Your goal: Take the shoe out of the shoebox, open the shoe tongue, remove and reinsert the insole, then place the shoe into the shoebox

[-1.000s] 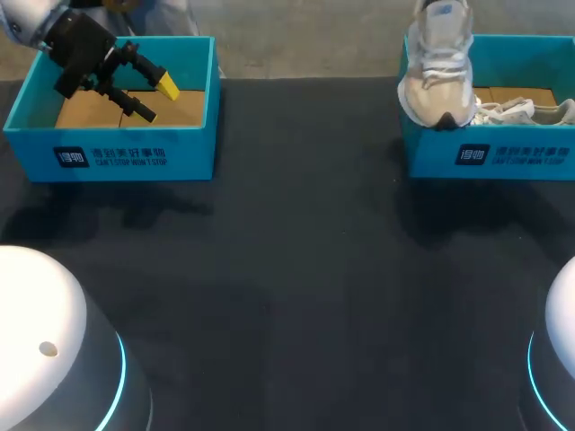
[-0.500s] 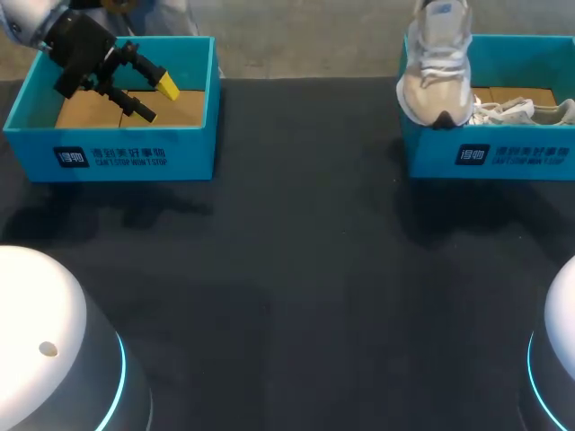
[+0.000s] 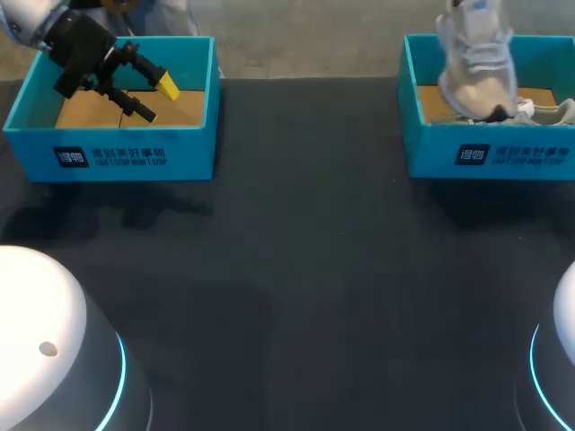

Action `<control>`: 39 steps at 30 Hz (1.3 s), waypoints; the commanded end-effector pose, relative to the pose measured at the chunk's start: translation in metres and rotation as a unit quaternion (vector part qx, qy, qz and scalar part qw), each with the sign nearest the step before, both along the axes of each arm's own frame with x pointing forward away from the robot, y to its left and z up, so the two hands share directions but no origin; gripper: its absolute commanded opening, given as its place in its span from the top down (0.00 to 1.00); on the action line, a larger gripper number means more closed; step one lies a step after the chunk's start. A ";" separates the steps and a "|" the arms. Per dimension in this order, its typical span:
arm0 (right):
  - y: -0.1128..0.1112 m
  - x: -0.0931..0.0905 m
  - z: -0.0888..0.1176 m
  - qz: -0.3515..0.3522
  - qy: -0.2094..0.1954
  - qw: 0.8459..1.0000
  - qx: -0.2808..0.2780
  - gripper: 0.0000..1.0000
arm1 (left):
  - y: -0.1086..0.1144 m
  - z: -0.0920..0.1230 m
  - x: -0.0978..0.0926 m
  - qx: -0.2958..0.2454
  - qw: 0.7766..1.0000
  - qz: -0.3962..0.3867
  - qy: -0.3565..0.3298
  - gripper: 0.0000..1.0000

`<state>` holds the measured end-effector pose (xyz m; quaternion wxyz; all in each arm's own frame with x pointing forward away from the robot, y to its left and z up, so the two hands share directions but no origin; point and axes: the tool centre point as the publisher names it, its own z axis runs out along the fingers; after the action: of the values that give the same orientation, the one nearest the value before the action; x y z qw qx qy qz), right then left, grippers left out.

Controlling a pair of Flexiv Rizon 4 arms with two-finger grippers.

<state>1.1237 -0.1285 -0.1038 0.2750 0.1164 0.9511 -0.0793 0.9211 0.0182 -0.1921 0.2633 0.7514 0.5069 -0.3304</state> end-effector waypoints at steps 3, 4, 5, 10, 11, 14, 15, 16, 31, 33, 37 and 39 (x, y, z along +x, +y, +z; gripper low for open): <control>-0.050 0.022 -0.007 0.002 -0.009 1.000 0.004 1.00 | 0.000 0.000 0.000 0.001 1.000 0.000 -0.001 0.00; -0.059 0.027 -0.007 -0.003 -0.008 1.000 -0.001 1.00 | 0.000 0.000 0.000 0.001 1.000 0.000 -0.001 0.00; -0.068 0.033 -0.009 -0.016 -0.008 1.000 -0.011 1.00 | 0.000 0.000 0.000 0.001 1.000 0.000 -0.001 0.00; -0.096 0.048 -0.014 -0.043 -0.008 0.999 -0.032 1.00 | 0.000 0.000 0.000 0.001 1.000 0.000 -0.001 0.00; -0.104 0.051 -0.016 -0.050 -0.007 0.998 -0.032 1.00 | 0.000 0.000 0.000 0.001 1.000 0.000 -0.001 0.00; -0.119 0.059 -0.021 -0.069 -0.007 0.997 -0.036 1.00 | 0.000 0.000 0.000 0.001 1.000 0.000 -0.001 0.00; -0.125 0.060 -0.022 -0.075 -0.006 0.997 -0.032 1.00 | 0.000 0.000 0.000 0.001 1.000 0.000 -0.001 0.00; -0.130 0.063 -0.023 -0.082 -0.006 0.996 -0.032 1.00 | 0.000 0.000 0.000 0.001 1.000 0.000 -0.001 0.00; -0.192 0.083 -0.043 -0.169 0.009 0.985 -0.023 1.00 | 0.000 0.000 0.000 0.001 1.000 0.000 -0.001 0.00; -0.197 0.083 -0.042 -0.180 0.007 0.983 -0.022 1.00 | 0.000 0.000 0.000 0.001 1.000 0.000 -0.001 0.00; -0.207 0.083 -0.038 -0.219 0.004 0.976 -0.004 1.00 | 0.000 0.000 0.000 0.001 1.000 0.000 -0.001 0.00; -0.212 0.081 -0.036 -0.268 -0.002 0.963 0.007 1.00 | 0.000 0.000 0.000 0.001 1.000 0.000 -0.001 0.00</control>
<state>1.2005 -0.3366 -0.1469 0.2524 0.3333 0.8981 -0.1368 0.9211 0.0183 -0.1921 0.2633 0.7513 0.5070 -0.3304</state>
